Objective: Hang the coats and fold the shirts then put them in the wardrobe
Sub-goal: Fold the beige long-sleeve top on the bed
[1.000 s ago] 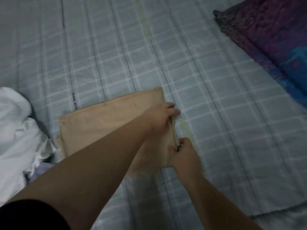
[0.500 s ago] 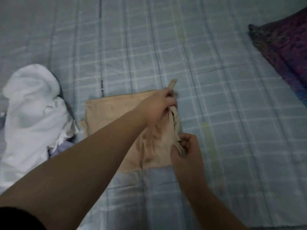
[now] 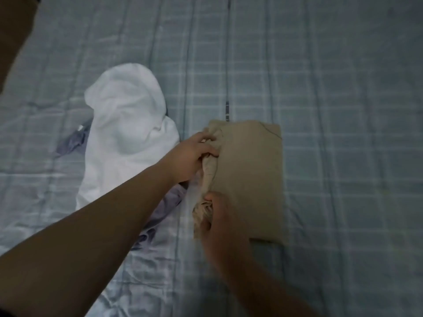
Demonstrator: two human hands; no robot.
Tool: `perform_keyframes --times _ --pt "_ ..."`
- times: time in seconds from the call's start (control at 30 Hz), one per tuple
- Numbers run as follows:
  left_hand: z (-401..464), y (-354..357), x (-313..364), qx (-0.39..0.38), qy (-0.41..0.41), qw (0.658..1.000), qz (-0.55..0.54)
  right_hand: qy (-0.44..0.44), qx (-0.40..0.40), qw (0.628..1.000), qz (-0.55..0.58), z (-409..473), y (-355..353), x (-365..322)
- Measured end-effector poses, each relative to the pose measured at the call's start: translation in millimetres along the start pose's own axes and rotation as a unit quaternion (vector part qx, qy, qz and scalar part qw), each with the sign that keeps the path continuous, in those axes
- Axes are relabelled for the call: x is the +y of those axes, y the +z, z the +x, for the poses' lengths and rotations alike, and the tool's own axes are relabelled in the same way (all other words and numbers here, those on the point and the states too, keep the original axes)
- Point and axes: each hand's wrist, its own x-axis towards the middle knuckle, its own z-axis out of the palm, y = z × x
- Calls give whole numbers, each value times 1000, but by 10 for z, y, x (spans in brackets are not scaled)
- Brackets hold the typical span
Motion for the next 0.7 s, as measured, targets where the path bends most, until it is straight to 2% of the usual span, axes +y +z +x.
perform_keyframes --times 0.07,0.17,0.23,0.33,0.43,0.5,0.6,0.67,0.7 --pt "-116 89 -125 -27 8 998 48 -19 -14 997 -74 9 265 74" --pt "-183 220 -228 -37 23 999 -18 -13 -59 985 -160 25 464 154" --pt "-205 216 -238 -56 -33 997 -30 -9 -71 974 -216 14 482 145" --pt "-200 140 -165 4 -100 990 -102 -38 -96 961 -256 -39 391 30" --pt "-182 66 -27 80 -166 976 -119 -69 -131 968 -204 -69 191 -48" --pt "-174 63 114 119 -164 972 -117 -91 -66 975 -192 29 35 69" --pt "-227 272 344 97 -79 991 -45 -69 57 977 -192 373 -239 455" --pt "-245 489 501 72 -91 993 22 -60 115 963 -236 608 -405 669" --pt "-258 574 586 67 -113 990 47 -63 117 958 -255 691 -456 746"
